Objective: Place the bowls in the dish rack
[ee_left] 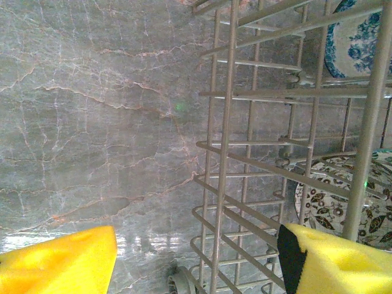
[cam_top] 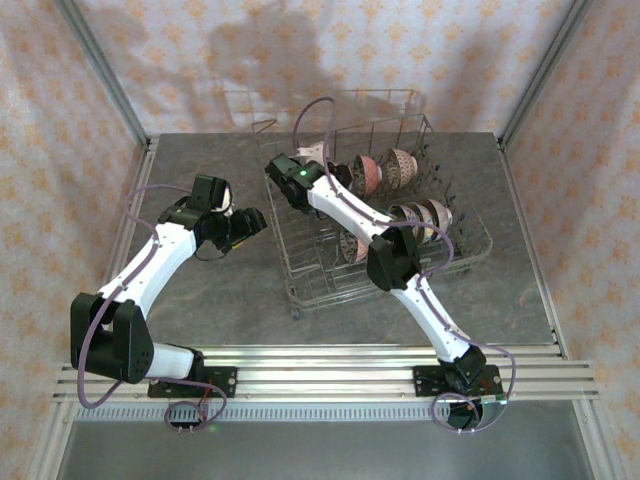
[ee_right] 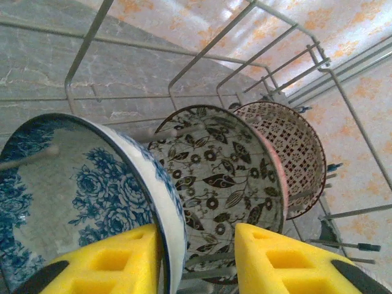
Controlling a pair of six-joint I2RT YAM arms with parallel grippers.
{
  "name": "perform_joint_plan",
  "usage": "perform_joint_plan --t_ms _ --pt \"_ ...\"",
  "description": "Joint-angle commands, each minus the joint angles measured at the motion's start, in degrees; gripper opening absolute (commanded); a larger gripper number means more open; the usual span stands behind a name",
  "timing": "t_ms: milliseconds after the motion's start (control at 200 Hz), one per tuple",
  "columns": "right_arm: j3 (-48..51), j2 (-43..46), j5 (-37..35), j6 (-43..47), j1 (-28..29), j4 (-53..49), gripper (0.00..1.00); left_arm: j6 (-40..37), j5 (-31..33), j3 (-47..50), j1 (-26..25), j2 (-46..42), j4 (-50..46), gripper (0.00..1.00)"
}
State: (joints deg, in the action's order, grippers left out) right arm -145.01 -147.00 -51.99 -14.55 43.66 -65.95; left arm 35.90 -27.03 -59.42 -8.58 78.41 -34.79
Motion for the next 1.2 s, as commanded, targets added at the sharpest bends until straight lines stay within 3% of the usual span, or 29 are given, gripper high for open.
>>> perform_joint_plan --t_ms 0,145,385,445,801,971,1196 --pt "-1.8 0.3 -0.3 -0.6 0.7 0.1 0.43 -1.2 0.4 -1.7 0.0 -1.1 -2.0 0.72" --pt "-1.7 2.7 1.0 0.0 0.7 0.6 0.65 -1.7 1.6 -3.7 0.0 -2.2 -4.0 0.73" --pt "-0.9 8.1 6.3 2.8 0.8 1.4 0.91 -1.2 3.7 -6.9 -0.3 -6.5 -6.7 0.74" --pt "-0.4 9.6 6.4 4.2 1.0 1.8 0.97 -1.5 6.9 -8.4 -1.4 -7.6 -8.9 0.74" --pt "9.8 21.6 8.5 5.4 0.5 3.3 1.0 -0.8 19.0 -15.6 -12.6 -9.5 -14.9 0.74" --pt "20.1 30.3 9.2 4.8 -0.2 5.0 1.0 -0.5 23.3 -17.4 -17.7 -7.1 -16.5 0.73" --pt "38.6 44.3 10.4 5.0 -3.1 11.2 1.0 -2.3 24.1 -21.3 -22.0 -0.5 -20.1 0.63"
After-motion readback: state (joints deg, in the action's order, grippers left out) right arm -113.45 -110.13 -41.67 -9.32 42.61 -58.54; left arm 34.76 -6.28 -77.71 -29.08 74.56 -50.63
